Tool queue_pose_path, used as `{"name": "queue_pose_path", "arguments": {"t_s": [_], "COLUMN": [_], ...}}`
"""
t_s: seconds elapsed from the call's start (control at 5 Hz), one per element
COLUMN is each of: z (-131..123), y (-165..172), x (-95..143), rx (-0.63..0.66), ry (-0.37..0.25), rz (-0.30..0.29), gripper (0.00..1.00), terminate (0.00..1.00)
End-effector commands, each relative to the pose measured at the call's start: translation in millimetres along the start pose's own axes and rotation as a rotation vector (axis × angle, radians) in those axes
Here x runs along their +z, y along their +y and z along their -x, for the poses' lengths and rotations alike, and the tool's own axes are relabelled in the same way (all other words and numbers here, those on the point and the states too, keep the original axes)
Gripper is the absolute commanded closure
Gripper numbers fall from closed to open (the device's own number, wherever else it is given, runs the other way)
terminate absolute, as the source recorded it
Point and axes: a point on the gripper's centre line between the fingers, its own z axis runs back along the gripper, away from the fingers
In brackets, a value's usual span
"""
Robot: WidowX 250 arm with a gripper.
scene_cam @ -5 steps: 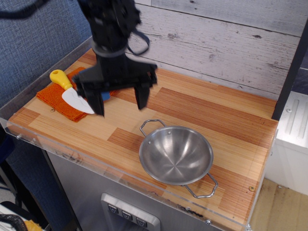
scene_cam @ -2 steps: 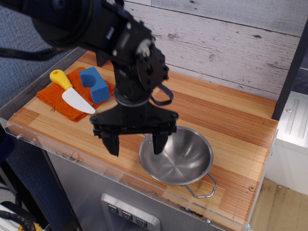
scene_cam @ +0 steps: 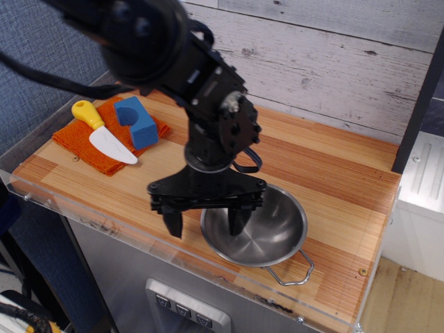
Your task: Pick the vessel and place it in corner.
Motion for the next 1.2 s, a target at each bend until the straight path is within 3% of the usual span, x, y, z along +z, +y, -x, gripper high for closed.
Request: {"name": "queue_pose_path", "arguments": {"t_s": [0.0, 0.4, 1.0], "z": [-15.3, -15.7, -14.4], "y": [1.4, 16.8, 21.8], "x": [2.7, 4.4, 38.6], "rx": [0.02, 0.036, 0.03], "ry": [-0.064, -0.076, -0.086], "rz": [0.014, -0.012, 0.053], "gripper": [1.0, 1.0, 1.0], "terminate": [0.0, 0.0, 0.0]}}
